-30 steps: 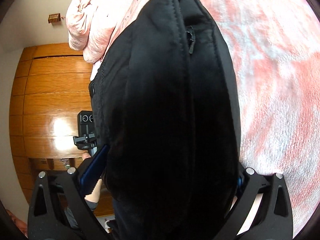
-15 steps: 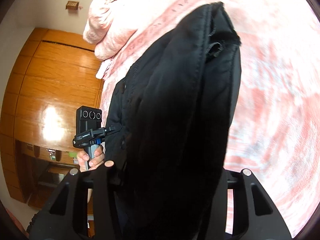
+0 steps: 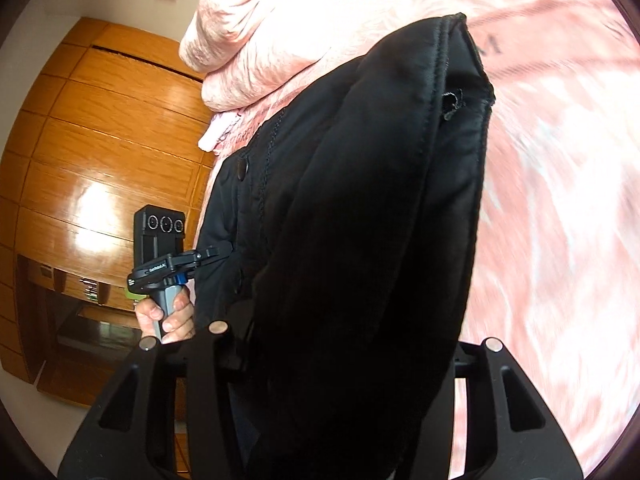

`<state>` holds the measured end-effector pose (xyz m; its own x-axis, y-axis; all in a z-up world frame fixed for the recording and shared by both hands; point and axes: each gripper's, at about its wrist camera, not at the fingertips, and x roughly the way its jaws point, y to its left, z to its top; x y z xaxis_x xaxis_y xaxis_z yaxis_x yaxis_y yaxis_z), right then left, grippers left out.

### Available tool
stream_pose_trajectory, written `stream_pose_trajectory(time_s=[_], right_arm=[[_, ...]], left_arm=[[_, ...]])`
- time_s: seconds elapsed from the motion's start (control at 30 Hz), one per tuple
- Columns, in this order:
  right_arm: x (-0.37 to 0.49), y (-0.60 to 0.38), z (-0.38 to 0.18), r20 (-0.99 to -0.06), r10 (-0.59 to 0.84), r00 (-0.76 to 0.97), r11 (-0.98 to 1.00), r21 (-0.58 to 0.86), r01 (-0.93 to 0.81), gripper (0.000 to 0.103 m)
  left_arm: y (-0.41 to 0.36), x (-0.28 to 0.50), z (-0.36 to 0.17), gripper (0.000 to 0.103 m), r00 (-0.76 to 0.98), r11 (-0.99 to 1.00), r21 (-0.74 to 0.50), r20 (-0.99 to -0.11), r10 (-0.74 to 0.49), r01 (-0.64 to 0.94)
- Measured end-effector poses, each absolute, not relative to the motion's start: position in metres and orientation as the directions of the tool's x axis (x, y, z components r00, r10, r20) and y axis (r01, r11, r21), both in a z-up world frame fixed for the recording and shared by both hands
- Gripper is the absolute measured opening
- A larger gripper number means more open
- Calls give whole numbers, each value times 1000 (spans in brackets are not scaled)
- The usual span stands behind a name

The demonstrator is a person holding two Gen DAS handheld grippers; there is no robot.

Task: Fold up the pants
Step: 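Lower the folded bundle onto the bed and open the right tool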

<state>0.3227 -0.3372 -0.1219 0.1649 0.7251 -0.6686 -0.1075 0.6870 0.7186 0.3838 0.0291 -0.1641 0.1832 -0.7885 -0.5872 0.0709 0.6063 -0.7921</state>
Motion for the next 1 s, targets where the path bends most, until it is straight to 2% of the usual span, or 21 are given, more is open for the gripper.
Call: stream_pose_trajectory(time_s=[0.3, 0.47, 0.57, 0.6, 0.63, 0.7, 0.83, 0.9, 1.0], right_arm=[[390, -300, -166, -703, 705, 99, 709, 699, -91, 47], [394, -310, -187, -700, 709, 90, 705, 706, -62, 50], [391, -311, -192, -704, 704, 93, 710, 702, -58, 57], [387, -314, -193, -714, 693, 99, 721, 691, -51, 66], [385, -312, -191, -729, 676, 111, 736, 676, -45, 71], [377, -320, -182, -743, 655, 142, 753, 657, -38, 72], [372, -343, -147, -793, 546, 272, 829, 559, -34, 74], [370, -351, -119, -795, 487, 362, 858, 512, -31, 75], [372, -341, -91, -744, 517, 424, 841, 533, -90, 76]], left_arm=[[78, 451, -208, 33, 164, 656, -753, -653, -740, -37], [99, 442, -225, 36, 157, 625, -779, -624, -765, -49], [103, 431, -234, 40, 170, 604, -795, -604, -779, -59], [108, 426, -235, 43, 177, 594, -802, -595, -784, -64], [114, 423, -234, 45, 196, 592, -803, -593, -781, -71], [122, 414, -225, 51, 236, 608, -790, -607, -759, -74], [138, 380, -183, 62, 428, 764, -644, -702, -569, -40], [149, 363, -163, 76, 529, 813, -578, -711, -463, -66], [137, 337, -139, 76, 593, 881, -472, -717, -365, -28]])
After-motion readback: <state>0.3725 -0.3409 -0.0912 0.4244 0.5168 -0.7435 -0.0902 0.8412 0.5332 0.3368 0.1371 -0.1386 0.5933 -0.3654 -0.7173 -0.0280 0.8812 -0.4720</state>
